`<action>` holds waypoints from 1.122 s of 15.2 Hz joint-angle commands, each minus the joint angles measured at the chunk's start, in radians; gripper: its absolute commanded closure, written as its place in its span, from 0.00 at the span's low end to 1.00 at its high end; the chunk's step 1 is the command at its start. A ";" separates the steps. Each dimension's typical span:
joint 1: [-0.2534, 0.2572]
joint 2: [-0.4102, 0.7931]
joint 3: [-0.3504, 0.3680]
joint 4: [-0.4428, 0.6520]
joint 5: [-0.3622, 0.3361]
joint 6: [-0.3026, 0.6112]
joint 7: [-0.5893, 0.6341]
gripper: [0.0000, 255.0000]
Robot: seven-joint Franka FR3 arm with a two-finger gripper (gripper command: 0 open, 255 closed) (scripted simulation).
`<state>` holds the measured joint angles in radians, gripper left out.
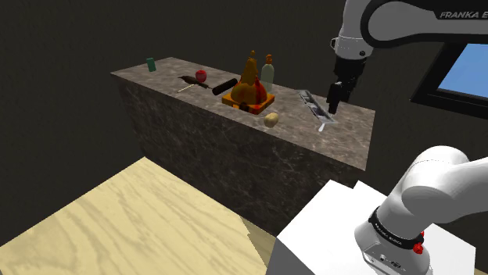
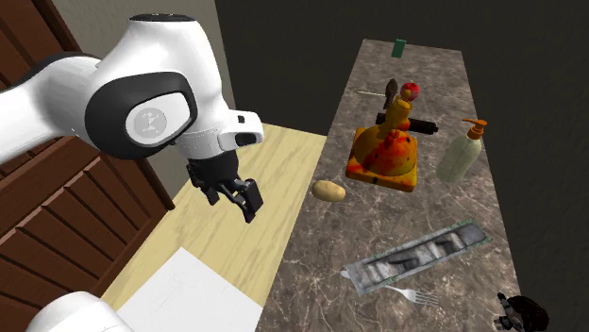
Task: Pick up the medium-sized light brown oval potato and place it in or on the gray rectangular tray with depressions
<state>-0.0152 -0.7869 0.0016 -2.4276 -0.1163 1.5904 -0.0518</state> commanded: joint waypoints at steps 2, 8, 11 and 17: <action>-0.008 0.031 0.012 -0.001 0.011 0.031 0.043 0.00; -0.059 0.237 0.075 0.031 0.058 0.208 0.290 0.00; -0.086 0.349 0.099 0.068 0.069 0.286 0.408 0.00; -0.135 0.579 0.125 0.178 0.065 0.415 0.637 0.00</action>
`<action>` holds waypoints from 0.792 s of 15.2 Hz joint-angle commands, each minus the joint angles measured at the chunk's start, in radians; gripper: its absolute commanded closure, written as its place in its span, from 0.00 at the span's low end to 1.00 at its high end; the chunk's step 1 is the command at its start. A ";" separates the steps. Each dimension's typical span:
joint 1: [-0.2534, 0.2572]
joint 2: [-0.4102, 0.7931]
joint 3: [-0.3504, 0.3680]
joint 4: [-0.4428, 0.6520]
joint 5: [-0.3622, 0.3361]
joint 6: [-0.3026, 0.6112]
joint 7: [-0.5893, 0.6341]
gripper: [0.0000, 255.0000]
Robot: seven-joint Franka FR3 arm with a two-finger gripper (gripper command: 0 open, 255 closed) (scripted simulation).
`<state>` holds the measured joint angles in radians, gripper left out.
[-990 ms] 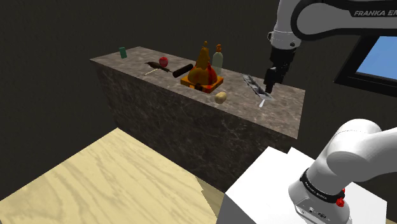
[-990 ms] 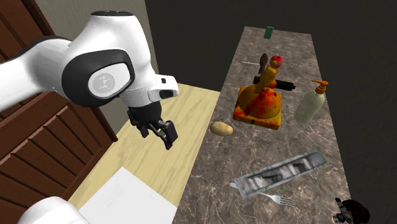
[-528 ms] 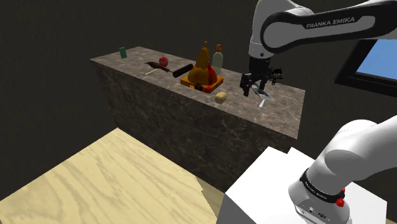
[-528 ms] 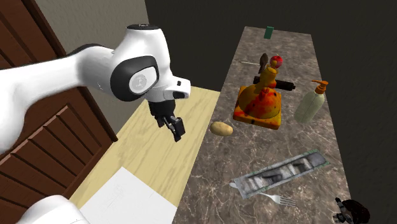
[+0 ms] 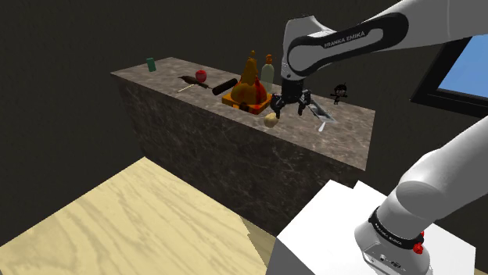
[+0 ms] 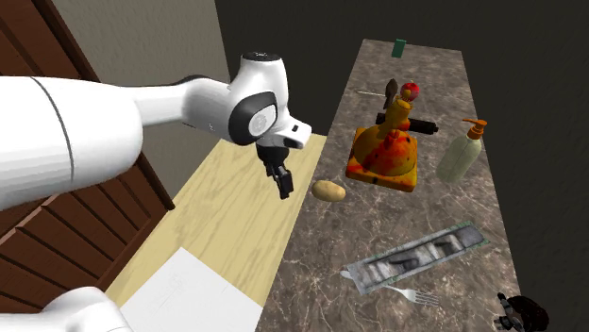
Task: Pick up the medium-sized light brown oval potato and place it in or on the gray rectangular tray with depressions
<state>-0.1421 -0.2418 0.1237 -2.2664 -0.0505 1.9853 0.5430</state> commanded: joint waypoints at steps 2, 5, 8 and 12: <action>-0.021 0.110 0.005 0.062 -0.007 0.054 0.115 0.00; -0.038 0.221 0.000 0.136 -0.017 0.096 0.220 0.00; -0.050 0.328 -0.014 0.216 -0.026 0.130 0.319 0.00; -0.062 0.465 -0.042 0.332 -0.030 0.163 0.438 0.00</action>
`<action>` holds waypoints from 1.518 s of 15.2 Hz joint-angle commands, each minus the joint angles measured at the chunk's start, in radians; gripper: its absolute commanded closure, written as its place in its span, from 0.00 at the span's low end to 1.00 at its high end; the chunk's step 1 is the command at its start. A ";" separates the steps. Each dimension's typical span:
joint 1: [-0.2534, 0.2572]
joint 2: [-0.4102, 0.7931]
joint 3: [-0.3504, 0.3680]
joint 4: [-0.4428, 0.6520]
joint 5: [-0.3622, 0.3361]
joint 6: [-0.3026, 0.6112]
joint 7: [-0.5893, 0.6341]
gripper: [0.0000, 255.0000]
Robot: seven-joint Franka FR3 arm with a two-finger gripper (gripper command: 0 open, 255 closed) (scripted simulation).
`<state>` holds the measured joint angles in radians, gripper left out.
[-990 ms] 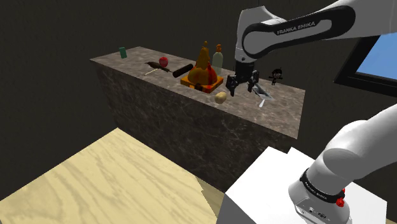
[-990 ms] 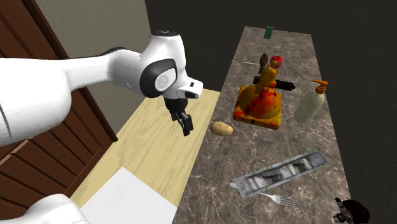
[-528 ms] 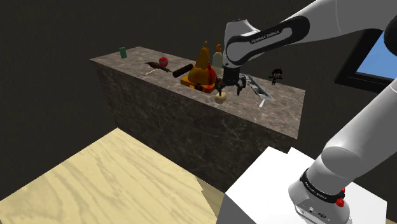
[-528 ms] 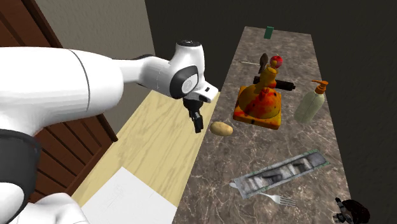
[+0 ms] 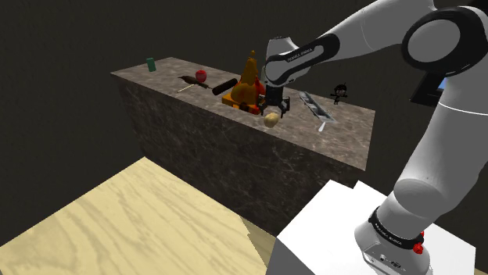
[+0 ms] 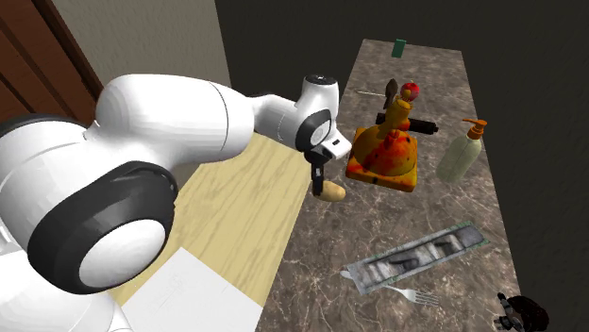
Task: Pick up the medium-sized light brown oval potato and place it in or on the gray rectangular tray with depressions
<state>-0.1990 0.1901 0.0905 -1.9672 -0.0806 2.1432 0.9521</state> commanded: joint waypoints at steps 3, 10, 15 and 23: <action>-0.008 0.073 -0.018 0.057 0.001 0.023 0.057 0.00; -0.008 0.117 -0.021 0.024 -0.007 0.099 0.062 0.00; -0.008 0.117 -0.021 0.025 -0.007 0.099 0.062 0.00; -0.008 0.117 -0.021 0.025 -0.007 0.099 0.062 1.00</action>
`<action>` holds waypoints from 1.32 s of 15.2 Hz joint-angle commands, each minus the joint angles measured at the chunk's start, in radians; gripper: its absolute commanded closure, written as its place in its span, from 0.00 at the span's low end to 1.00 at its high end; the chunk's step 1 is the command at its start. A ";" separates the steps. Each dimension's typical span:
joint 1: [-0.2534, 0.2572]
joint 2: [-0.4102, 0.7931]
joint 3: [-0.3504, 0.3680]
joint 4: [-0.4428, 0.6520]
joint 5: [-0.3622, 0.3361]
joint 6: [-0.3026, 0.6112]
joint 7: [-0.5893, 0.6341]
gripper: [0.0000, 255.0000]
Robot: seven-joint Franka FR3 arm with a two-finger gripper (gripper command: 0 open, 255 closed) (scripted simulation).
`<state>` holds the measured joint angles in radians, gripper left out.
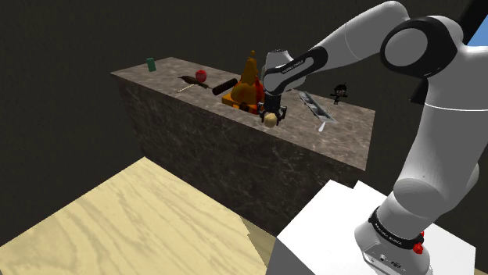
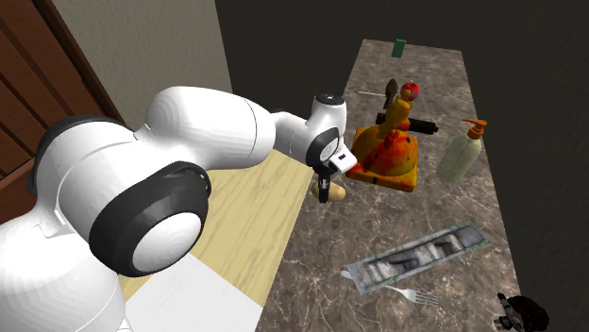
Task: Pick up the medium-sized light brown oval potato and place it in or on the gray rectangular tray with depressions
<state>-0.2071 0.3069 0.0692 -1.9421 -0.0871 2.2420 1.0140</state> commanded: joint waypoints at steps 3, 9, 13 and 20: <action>0.000 0.001 0.000 0.000 0.000 0.000 0.000 1.00; -0.001 -0.034 0.002 0.023 0.006 -0.057 -0.006 1.00; -0.002 -0.059 0.003 0.045 0.010 -0.104 -0.010 1.00; -0.002 -0.095 0.005 0.094 0.016 -0.188 -0.017 1.00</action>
<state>-0.2100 0.2191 0.0731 -1.8527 -0.0718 2.0655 0.9965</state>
